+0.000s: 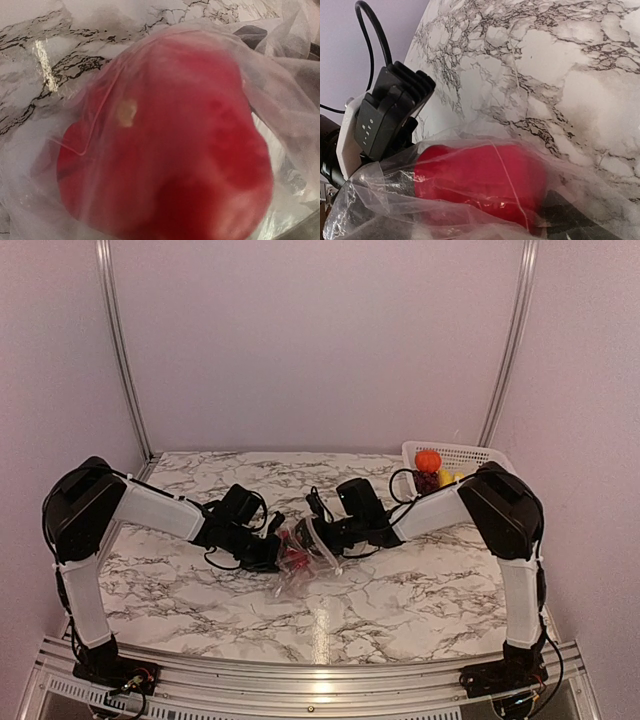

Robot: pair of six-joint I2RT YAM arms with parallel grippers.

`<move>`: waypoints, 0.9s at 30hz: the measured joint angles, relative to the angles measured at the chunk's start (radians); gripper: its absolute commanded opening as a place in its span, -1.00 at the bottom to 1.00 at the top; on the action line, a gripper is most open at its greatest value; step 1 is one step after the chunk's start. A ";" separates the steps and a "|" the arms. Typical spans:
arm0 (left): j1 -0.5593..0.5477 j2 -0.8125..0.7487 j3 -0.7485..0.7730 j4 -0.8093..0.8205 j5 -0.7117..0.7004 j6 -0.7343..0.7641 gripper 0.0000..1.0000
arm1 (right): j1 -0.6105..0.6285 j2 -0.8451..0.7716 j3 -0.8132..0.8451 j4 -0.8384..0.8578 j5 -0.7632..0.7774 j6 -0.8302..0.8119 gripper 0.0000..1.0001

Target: Open the zip-top bag and remove the fake food

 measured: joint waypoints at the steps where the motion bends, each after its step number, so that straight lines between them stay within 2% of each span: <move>1: -0.001 0.003 0.003 0.002 0.003 -0.003 -0.91 | 0.001 0.000 0.005 -0.013 0.005 -0.010 0.76; 6: 0.000 0.008 0.011 0.004 0.010 -0.013 -0.96 | 0.014 0.002 0.034 -0.100 0.043 -0.085 0.63; 9: 0.008 0.008 0.007 0.016 0.010 -0.023 -1.00 | 0.019 -0.002 0.044 -0.145 0.077 -0.146 0.44; 13: 0.027 -0.006 -0.027 0.045 0.012 -0.029 -1.00 | 0.030 -0.025 0.038 -0.199 0.118 -0.218 0.29; 22: 0.129 -0.105 -0.123 0.045 -0.002 -0.018 -1.00 | 0.021 -0.126 -0.066 -0.256 0.148 -0.250 0.21; 27: 0.211 -0.146 -0.161 0.019 -0.031 -0.001 -1.00 | -0.010 -0.217 -0.163 -0.253 0.135 -0.246 0.10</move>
